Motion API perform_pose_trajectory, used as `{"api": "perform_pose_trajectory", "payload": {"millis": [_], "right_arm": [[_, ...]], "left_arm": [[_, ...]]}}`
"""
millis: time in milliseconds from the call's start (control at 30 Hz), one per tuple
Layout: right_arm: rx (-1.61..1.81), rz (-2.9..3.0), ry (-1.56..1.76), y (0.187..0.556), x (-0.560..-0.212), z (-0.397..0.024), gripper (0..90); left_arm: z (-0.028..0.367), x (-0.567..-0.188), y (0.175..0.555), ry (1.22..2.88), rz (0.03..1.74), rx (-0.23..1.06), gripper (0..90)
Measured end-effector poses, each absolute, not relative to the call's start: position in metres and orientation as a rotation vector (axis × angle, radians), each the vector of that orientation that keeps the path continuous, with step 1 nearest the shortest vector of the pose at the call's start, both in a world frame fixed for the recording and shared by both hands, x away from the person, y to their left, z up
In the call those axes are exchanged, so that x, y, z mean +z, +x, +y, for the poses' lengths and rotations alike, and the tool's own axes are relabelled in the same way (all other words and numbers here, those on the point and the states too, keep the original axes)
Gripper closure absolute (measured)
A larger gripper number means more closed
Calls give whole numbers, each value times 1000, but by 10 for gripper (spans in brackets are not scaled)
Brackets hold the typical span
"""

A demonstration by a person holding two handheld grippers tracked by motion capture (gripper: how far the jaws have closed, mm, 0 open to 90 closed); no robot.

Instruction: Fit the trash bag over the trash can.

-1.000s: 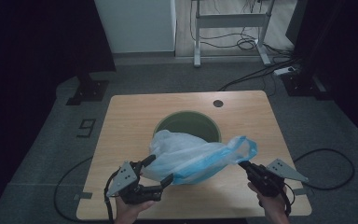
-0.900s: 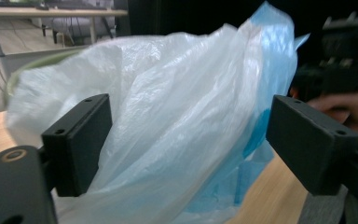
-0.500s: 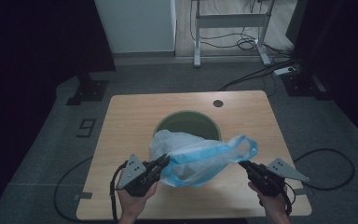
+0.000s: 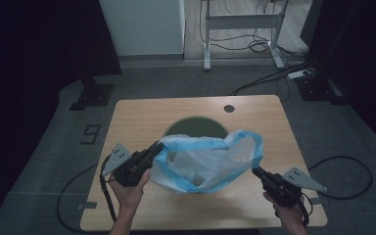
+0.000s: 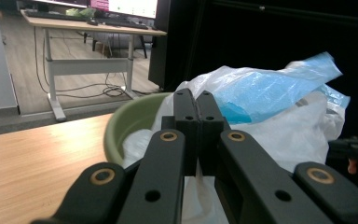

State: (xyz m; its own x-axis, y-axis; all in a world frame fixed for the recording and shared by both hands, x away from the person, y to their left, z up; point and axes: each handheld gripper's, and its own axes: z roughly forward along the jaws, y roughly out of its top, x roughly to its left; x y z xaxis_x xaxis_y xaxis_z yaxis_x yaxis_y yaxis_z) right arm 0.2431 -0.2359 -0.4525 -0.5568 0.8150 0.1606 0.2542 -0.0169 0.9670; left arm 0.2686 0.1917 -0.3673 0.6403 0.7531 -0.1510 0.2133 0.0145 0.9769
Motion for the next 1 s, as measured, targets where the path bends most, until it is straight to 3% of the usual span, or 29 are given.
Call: {"api": "perform_pose_trajectory", "payload": {"millis": [200,367,567,733,1000], "right_arm": [[1604,1798,1150,249,-458,-244,891],[1617,1753,1137,241,-455,-248,627],[1648,1664,1104,227,-434,-254,439],[1677,1639,1057,227,-411,-255,379],[1642,1696,1000,271,-388,-244,344]], "left_arm": [[198,-369,277,1503,862,475,900],[195,-372,275,1511,853,475,899],[193,-371,272,1512,843,482,899],[193,-367,270,1511,832,494,899],[193,-367,271,1506,827,502,899]]}}
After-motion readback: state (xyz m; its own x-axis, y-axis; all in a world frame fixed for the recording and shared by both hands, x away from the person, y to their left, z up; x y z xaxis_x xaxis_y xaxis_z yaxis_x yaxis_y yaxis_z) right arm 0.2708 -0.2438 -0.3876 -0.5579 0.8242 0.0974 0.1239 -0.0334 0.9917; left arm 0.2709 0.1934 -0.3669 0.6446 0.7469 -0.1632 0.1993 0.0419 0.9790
